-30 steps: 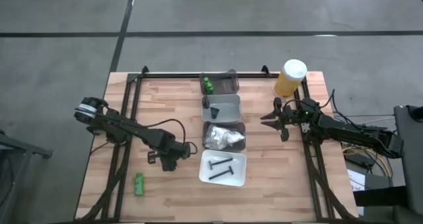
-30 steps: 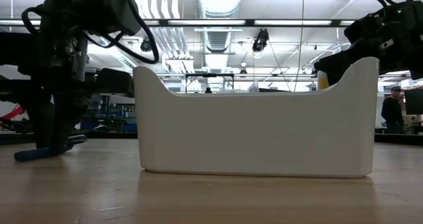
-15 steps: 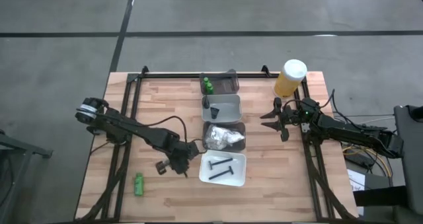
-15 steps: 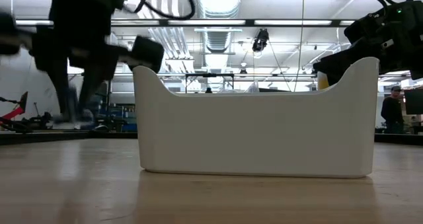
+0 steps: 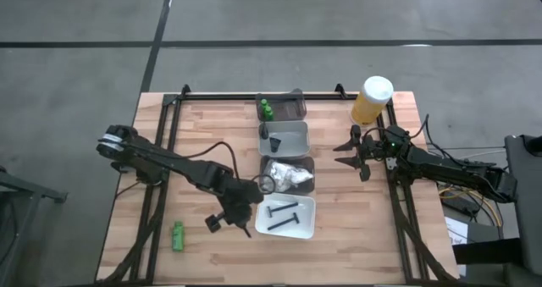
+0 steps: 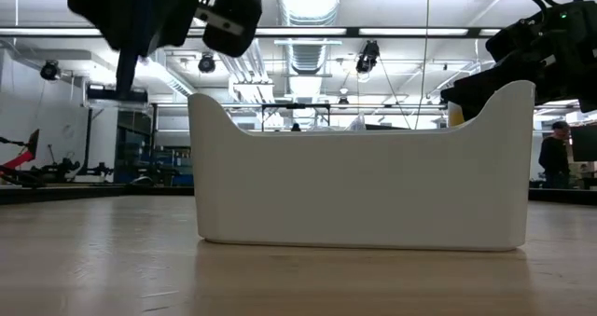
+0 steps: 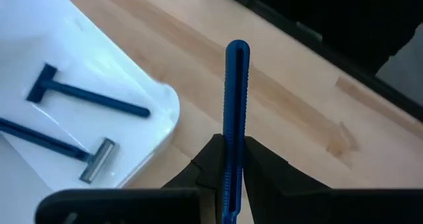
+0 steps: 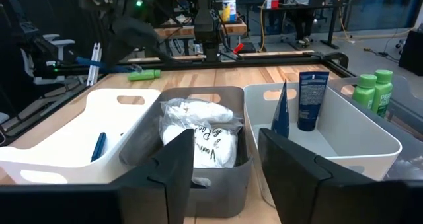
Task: Pick & Place Travel size toiletries
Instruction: Put the blue razor into the white bin
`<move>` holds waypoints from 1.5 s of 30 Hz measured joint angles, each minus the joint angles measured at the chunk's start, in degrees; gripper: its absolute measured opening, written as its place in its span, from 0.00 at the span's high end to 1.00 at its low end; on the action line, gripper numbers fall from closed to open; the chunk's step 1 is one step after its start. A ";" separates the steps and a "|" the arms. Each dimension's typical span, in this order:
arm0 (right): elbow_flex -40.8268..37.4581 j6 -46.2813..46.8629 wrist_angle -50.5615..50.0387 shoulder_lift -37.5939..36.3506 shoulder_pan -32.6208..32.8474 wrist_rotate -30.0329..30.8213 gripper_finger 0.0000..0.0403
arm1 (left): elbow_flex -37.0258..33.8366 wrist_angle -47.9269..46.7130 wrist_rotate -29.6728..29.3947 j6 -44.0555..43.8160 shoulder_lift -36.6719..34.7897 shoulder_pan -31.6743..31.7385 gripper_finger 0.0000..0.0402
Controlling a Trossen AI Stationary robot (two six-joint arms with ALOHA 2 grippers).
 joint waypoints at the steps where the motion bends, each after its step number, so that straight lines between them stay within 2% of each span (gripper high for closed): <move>1: 0.00 0.00 0.00 0.00 -0.02 0.01 0.58 | 0.39 -0.02 0.18 -0.48 0.00 -0.02 0.89; 8: 0.00 0.00 0.00 0.00 -0.02 0.02 0.54 | 4.20 0.57 0.30 -10.75 -0.03 -0.13 0.89; 13: 0.02 0.00 -0.01 0.00 -0.02 0.02 0.52 | 4.58 7.28 -0.36 -12.50 -0.09 0.17 0.89; 19: 0.00 0.00 0.00 0.00 -0.02 0.02 0.51 | 4.56 13.71 -6.44 -17.19 -0.09 0.40 0.89; 25: 0.00 0.00 0.00 0.00 -0.01 0.02 0.53 | 4.54 17.14 -18.82 -21.64 -0.09 0.42 0.89; 28: 0.02 0.00 0.00 0.00 -0.02 0.00 0.55 | 4.53 18.17 -22.31 -22.30 -0.09 0.45 0.89; 36: 0.01 0.00 0.00 0.00 -0.01 0.02 0.61 | 4.52 20.01 -26.49 -25.60 -0.07 0.40 0.89; 45: 0.00 0.00 0.00 0.00 0.00 0.02 0.69 | 4.69 21.37 -27.82 -27.24 -0.07 0.33 0.89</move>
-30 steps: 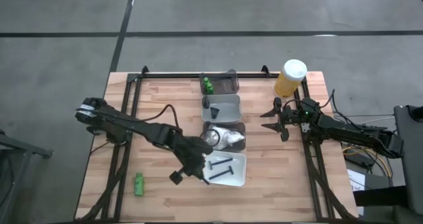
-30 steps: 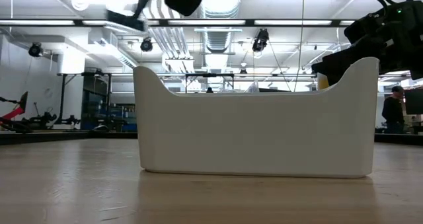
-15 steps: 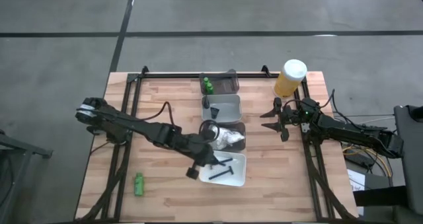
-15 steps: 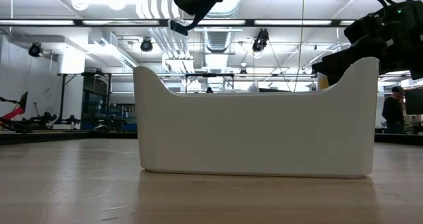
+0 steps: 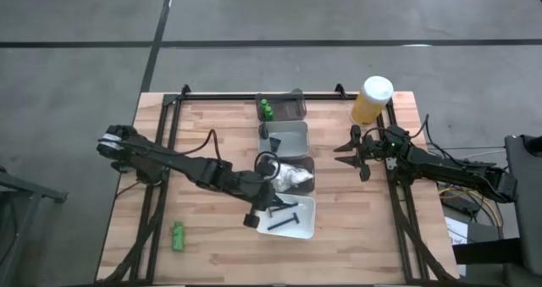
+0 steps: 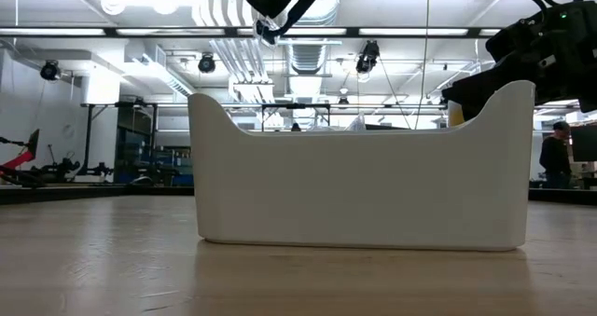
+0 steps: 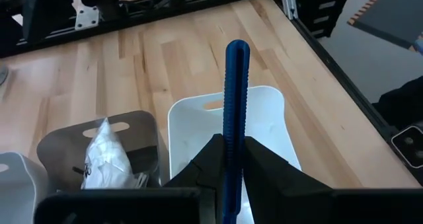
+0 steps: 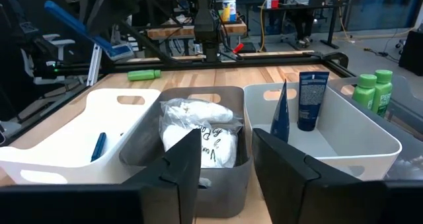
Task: Pick & Place Travel size toiletries
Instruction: Put the blue razor into the white bin
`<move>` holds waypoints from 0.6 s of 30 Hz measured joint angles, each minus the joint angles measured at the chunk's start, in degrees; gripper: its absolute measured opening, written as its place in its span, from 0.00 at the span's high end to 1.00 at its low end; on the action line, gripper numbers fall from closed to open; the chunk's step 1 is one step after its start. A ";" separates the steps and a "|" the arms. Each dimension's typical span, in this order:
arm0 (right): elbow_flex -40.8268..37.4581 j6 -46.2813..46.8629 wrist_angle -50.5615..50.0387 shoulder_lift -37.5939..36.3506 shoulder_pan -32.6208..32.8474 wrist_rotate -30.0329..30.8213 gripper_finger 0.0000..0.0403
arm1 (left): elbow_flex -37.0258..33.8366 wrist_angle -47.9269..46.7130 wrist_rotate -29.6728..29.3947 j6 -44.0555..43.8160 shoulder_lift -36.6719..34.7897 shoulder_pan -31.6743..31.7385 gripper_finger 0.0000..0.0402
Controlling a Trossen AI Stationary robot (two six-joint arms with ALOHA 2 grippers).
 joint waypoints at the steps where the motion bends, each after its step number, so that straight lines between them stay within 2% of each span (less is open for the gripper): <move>1: 0.01 0.00 0.00 0.00 -0.02 -0.01 0.69 | 0.12 -0.05 -0.04 0.00 0.00 0.00 0.89; 10: 0.00 0.00 -0.02 0.02 -0.02 0.00 0.76 | 0.40 0.61 -2.20 0.86 0.89 0.36 0.89; 18: 0.00 0.00 0.00 0.02 0.00 0.00 0.83 | 3.05 0.28 -2.35 1.08 6.81 0.90 0.89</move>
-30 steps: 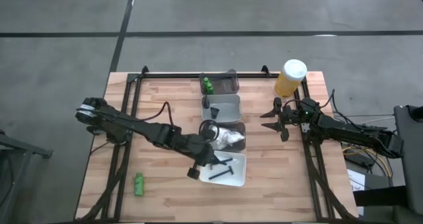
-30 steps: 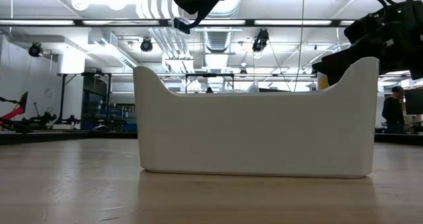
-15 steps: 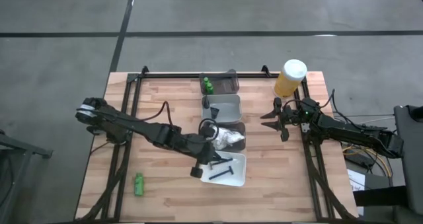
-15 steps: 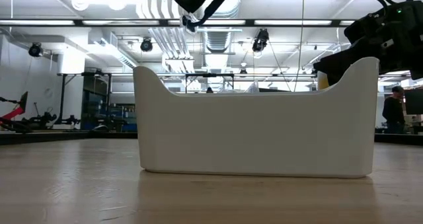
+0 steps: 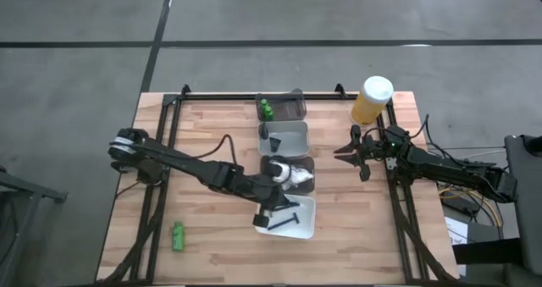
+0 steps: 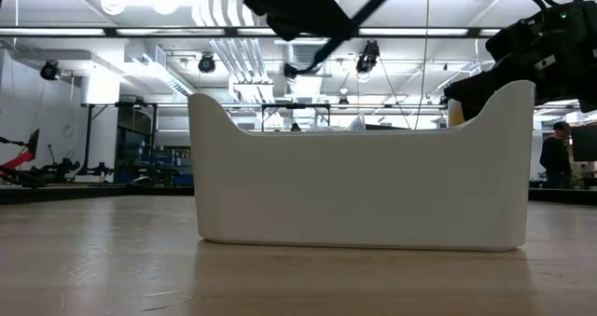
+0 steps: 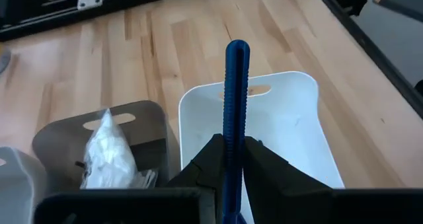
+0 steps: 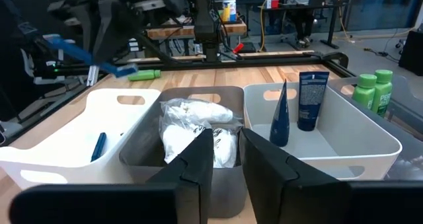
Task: Pick & Place Travel size toiletries
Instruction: Put the blue razor into the white bin
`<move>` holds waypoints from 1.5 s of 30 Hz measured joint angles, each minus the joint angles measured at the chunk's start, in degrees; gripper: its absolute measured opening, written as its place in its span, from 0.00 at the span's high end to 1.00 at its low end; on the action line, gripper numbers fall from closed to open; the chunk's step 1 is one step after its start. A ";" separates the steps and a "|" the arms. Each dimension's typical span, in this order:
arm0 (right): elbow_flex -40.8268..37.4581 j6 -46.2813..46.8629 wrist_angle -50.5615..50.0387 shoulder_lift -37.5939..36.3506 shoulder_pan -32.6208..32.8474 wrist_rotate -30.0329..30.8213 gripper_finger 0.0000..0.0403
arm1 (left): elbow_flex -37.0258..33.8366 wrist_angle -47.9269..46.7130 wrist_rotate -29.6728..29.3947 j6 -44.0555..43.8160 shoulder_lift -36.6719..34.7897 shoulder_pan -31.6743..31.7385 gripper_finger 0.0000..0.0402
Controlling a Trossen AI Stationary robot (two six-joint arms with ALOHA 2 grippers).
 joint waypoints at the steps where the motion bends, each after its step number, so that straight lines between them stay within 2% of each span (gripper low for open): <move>1: 0.00 0.00 -0.01 0.00 -0.02 0.00 0.84 | 1.11 -0.60 0.00 0.04 1.04 -0.01 0.89; 11: 0.00 0.00 0.00 0.00 -0.02 0.00 0.89 | 14.18 -14.54 0.02 0.94 11.26 -0.02 0.89; 17: 0.00 0.00 -0.01 0.00 0.00 -0.01 0.88 | 18.68 -18.61 0.05 0.56 16.49 -0.15 0.89; 28: 0.01 0.00 -0.02 0.00 -0.02 -0.01 0.79 | 19.33 -22.33 0.14 -3.33 19.84 -0.11 0.89; 45: 0.01 0.00 -0.02 0.00 -0.01 -0.02 0.67 | 19.26 -22.52 0.27 -1.89 22.54 0.27 0.87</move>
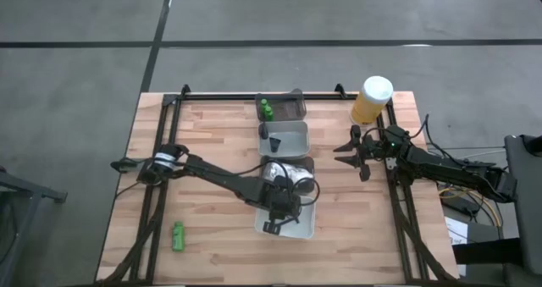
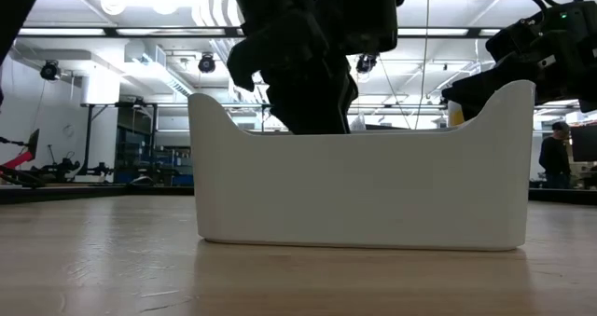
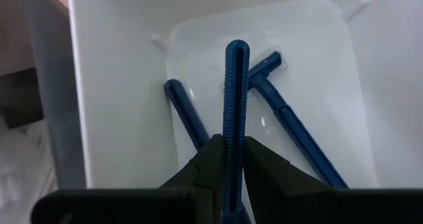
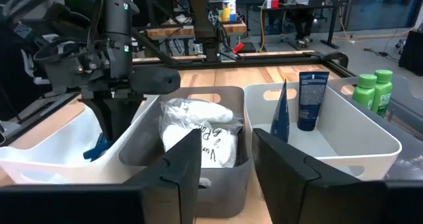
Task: Pick & Place Travel size toiletries
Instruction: Put the blue razor into the white bin, then put the green shampoo into the top black bin
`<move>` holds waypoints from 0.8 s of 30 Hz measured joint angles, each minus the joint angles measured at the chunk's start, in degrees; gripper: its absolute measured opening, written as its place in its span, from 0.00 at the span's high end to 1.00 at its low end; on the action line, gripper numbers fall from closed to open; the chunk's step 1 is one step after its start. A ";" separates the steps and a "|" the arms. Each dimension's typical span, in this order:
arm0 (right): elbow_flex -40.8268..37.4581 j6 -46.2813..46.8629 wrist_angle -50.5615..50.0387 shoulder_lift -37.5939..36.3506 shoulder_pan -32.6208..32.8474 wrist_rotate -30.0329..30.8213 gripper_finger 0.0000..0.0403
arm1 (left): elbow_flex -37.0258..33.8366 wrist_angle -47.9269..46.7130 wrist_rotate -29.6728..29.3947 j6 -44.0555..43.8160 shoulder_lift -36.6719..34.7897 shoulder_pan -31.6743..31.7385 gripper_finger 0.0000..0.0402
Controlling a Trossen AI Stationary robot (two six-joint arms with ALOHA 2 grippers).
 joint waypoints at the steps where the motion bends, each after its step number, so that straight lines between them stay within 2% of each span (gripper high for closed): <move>1: 0.00 0.00 0.02 0.00 0.02 0.00 0.67 | 0.00 -0.05 0.00 0.00 0.00 0.08 0.87; 11: 0.00 0.00 0.02 0.00 0.00 0.02 0.61 | -0.02 0.01 -0.09 -1.18 0.00 0.19 0.82; 20: 0.00 0.00 0.00 0.00 0.00 0.02 0.56 | -0.07 0.42 -0.13 -1.33 0.00 0.19 0.63; 24: 0.00 0.00 0.02 -0.02 0.01 0.00 0.54 | -0.07 0.38 -0.15 -1.33 -0.02 0.19 0.58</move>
